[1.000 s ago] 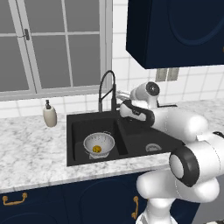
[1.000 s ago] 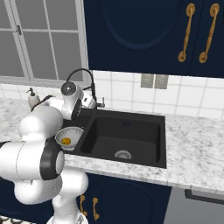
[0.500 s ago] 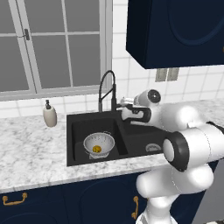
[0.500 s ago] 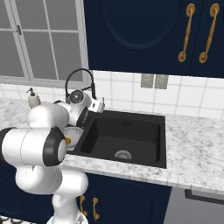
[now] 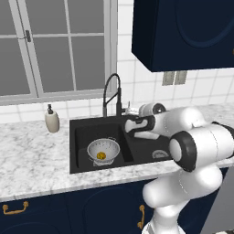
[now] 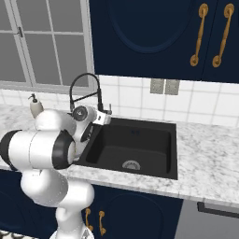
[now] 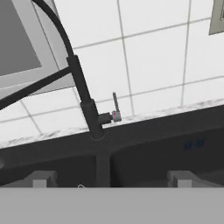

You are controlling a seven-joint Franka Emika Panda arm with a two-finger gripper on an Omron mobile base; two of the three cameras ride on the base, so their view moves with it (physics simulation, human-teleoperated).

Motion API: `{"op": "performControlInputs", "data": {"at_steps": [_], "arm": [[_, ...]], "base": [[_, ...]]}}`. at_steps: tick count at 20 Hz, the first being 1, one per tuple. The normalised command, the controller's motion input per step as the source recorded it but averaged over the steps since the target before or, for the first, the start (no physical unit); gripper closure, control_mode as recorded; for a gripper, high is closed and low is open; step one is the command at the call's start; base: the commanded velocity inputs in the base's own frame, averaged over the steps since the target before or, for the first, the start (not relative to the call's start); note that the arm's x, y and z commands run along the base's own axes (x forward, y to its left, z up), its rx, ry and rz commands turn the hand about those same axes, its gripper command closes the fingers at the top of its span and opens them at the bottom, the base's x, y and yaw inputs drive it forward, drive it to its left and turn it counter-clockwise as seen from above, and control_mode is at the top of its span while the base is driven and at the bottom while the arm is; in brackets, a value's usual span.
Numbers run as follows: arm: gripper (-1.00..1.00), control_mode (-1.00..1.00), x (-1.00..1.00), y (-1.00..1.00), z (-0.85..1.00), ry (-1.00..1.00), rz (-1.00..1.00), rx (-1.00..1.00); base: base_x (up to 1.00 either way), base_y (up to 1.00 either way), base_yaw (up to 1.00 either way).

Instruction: Put the colander in the sink, put the mango in the colander, and turn on the sink faucet and pour water over the colander.

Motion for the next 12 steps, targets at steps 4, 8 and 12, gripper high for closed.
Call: {"op": "performControlInputs", "data": {"at_steps": [4,8,12], "arm": [[-1.00,-1.00,0.62,-0.11,-0.12,0.00,0.00,0.00],[-1.00,-1.00,0.50,-0.05,-0.10,0.00,0.00,0.00],[-1.00,-1.00,0.41,0.00,-0.05,0.00,0.00,0.00]], "base": [[0.00,0.00,0.00],[0.00,0.00,0.00],[0.00,0.00,0.00]]}}
